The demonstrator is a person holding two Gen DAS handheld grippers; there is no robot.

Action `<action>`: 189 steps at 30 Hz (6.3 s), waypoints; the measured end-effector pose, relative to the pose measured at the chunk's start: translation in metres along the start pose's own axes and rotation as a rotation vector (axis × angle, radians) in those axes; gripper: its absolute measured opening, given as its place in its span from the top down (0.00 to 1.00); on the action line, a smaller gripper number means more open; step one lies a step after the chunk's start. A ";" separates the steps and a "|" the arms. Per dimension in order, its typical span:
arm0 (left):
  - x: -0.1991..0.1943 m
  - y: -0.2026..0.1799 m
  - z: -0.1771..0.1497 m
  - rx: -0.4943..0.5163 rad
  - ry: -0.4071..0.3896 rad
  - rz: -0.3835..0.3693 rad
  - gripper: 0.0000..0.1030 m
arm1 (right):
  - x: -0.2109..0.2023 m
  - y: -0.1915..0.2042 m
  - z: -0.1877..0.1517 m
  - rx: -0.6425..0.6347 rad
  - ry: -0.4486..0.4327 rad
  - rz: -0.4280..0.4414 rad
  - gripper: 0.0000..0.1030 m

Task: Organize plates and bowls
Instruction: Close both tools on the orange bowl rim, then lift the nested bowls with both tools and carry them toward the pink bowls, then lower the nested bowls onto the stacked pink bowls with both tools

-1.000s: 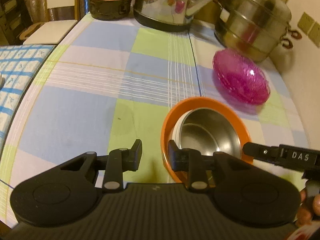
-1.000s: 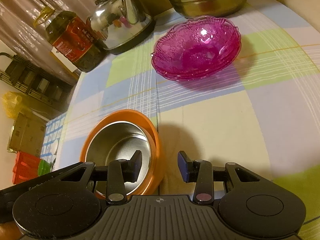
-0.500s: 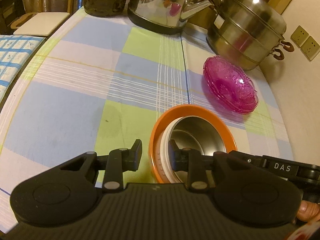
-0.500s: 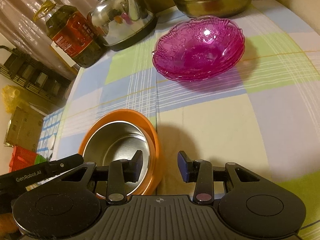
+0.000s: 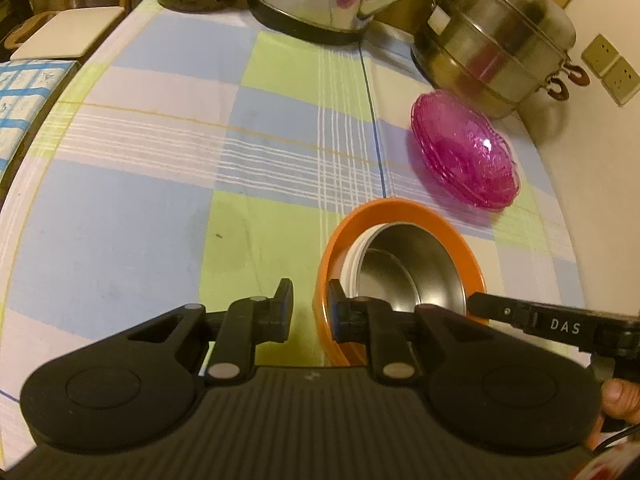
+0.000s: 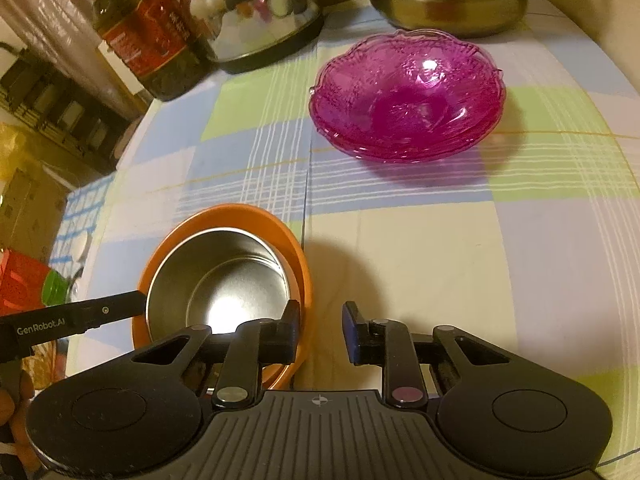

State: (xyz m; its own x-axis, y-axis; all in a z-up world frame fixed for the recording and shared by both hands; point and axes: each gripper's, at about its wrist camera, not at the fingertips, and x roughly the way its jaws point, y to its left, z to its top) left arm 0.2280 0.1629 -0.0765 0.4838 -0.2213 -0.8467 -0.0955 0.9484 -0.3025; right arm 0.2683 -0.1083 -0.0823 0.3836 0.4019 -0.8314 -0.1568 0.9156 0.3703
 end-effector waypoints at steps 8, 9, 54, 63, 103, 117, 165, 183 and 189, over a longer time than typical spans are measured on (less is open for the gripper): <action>0.007 -0.008 0.001 0.039 0.012 0.007 0.92 | 0.003 0.006 0.002 -0.016 0.017 -0.003 0.92; 0.007 -0.009 0.001 0.044 0.013 0.008 0.94 | 0.004 0.006 0.003 -0.018 0.018 -0.001 0.93; 0.012 -0.085 -0.007 0.124 0.046 -0.033 0.97 | -0.052 -0.042 -0.007 0.038 -0.011 -0.097 0.95; 0.024 -0.094 -0.006 0.121 0.059 -0.039 0.96 | -0.052 -0.059 -0.010 0.053 -0.004 -0.099 0.94; 0.046 -0.106 -0.010 0.159 0.113 -0.042 0.77 | -0.022 -0.072 -0.013 0.150 0.065 -0.025 0.61; 0.041 -0.111 -0.012 0.152 0.111 -0.024 0.79 | -0.030 -0.068 -0.015 0.164 0.048 -0.041 0.79; 0.014 -0.199 0.094 0.229 -0.008 -0.069 0.79 | -0.102 -0.089 0.093 0.165 -0.054 -0.069 0.79; 0.076 -0.186 0.164 0.167 -0.012 -0.030 0.80 | -0.036 -0.101 0.181 0.140 -0.008 -0.058 0.80; 0.099 -0.181 0.168 0.148 0.008 -0.015 0.80 | -0.012 -0.109 0.187 0.145 0.016 -0.063 0.80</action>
State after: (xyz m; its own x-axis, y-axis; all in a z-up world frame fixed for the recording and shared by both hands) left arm 0.4396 0.0075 -0.0323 0.4777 -0.2371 -0.8459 0.0416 0.9679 -0.2478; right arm 0.4508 -0.2154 -0.0355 0.3742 0.3451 -0.8607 0.0008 0.9281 0.3724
